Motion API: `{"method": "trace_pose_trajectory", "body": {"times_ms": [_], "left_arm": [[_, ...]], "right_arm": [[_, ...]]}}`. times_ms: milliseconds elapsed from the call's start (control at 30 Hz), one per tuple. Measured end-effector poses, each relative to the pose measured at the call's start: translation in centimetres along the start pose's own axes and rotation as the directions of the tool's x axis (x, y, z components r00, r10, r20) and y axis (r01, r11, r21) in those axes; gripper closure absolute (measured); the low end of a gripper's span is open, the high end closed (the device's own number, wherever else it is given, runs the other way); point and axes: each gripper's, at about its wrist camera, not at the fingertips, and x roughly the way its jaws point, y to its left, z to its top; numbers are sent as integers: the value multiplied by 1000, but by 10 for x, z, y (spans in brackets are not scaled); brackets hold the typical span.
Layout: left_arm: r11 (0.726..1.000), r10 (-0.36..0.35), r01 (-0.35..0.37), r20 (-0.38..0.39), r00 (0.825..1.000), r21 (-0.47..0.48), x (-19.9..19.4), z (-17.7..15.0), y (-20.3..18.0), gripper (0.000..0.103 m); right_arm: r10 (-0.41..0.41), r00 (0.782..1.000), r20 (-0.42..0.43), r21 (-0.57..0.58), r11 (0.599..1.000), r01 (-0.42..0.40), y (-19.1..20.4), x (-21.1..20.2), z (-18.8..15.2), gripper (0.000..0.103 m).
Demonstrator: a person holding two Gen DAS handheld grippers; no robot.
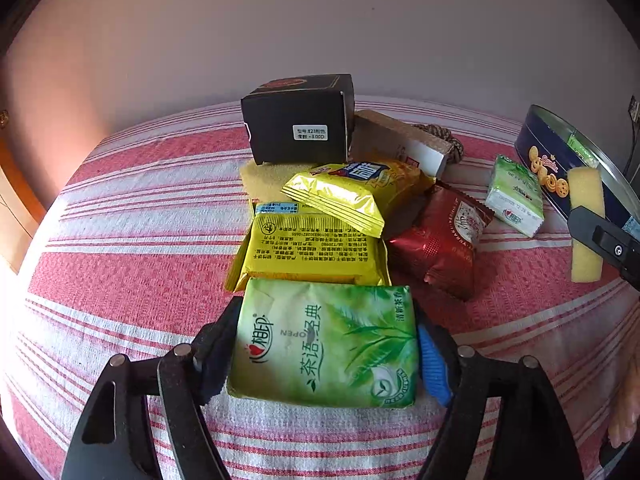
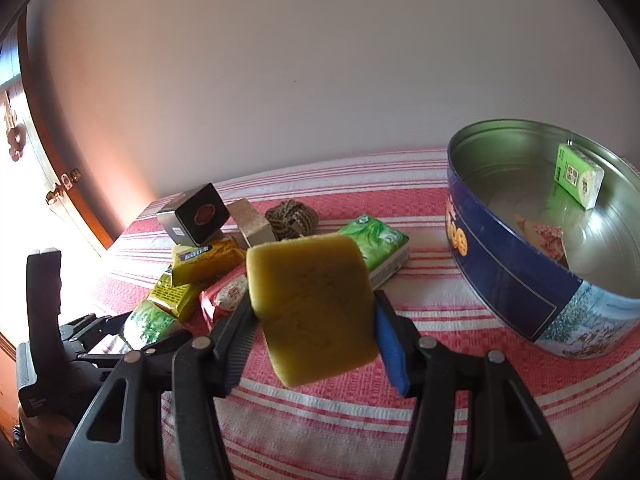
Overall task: Organize objects
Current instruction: 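Grasp the yellow sponge with the right tool while the left tool grasps the green tea tissue pack, then carry the sponge and tissue pack into the tin and open both tools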
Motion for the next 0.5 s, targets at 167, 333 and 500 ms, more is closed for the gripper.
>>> {"method": "trace_pose_trajectory", "body": {"times_ms": [167,333,500], "left_arm": [[1000,24,-24,27,999,-7,-5,-2,0,29],[990,99,-74,210,973,-123,-42,-10,13,29],[972,129,-52,336,933,-229,-66,-19,22,29]], "right_arm": [[-51,996,67,-94,994,57,17,-9,-3,46],[-91,979,181,-128,985,116,23,-29,-4,46],[-79,966,248,-110,988,109,20,-44,1,46]]}}
